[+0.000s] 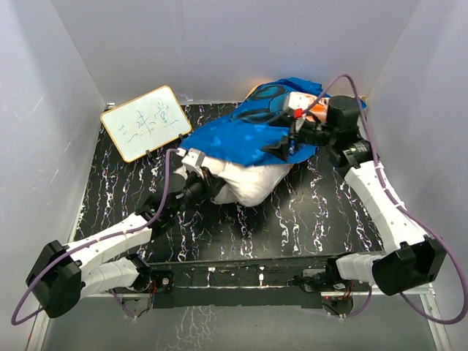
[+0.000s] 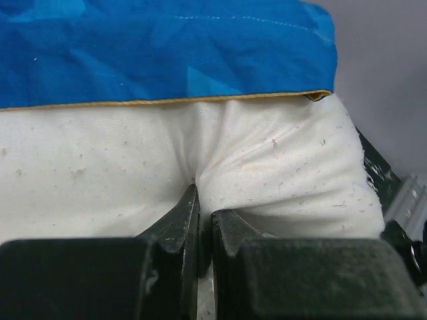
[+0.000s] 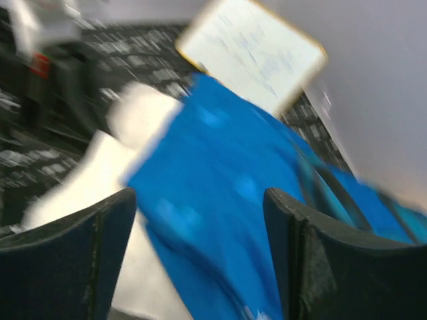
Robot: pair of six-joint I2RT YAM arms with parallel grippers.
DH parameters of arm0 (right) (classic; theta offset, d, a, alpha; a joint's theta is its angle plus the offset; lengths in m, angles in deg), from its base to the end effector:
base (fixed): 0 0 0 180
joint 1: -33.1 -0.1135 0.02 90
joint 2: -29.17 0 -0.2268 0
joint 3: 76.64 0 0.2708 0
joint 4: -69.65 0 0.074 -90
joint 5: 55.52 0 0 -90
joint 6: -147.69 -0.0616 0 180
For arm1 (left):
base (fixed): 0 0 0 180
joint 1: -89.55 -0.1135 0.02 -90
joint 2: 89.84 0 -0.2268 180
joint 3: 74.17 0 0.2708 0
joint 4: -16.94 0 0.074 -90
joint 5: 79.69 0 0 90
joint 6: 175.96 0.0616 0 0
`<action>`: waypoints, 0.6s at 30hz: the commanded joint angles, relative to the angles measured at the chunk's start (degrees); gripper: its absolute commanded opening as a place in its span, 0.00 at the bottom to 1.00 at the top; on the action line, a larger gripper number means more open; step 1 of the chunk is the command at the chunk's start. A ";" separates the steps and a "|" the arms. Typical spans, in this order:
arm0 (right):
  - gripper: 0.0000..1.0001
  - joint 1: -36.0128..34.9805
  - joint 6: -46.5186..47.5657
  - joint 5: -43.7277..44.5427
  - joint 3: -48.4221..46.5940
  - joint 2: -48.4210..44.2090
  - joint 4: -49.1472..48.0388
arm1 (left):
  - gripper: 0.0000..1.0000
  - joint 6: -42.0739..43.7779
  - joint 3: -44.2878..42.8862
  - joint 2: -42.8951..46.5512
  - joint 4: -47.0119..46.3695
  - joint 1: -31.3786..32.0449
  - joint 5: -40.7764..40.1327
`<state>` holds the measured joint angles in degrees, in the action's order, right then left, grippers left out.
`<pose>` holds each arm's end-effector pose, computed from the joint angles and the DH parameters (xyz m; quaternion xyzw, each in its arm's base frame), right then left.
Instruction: Put the pillow into the pillowcase
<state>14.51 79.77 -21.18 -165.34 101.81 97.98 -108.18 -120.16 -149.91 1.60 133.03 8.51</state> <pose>0.2860 0.1498 0.3818 -0.5140 0.5439 0.3464 0.5657 0.2227 -0.2085 0.2472 0.1179 0.6893 -0.3785 0.6064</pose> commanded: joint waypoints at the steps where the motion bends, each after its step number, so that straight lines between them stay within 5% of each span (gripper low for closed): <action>1: 0.85 10.32 14.94 6.05 6.28 -7.49 10.89 | 0.00 -10.59 1.12 0.65 -7.81 -0.33 6.85; 6: 0.87 12.79 28.04 6.62 18.19 -15.68 16.82 | 0.00 -10.72 0.25 0.73 -7.02 -0.33 7.67; 18: 0.72 12.71 22.90 13.59 24.92 -10.92 1.79 | 0.00 -11.27 -1.39 1.74 -4.27 -0.33 10.33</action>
<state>27.23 102.61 -8.87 -140.12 89.75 108.45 -117.14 -118.35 -151.05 1.73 132.81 16.64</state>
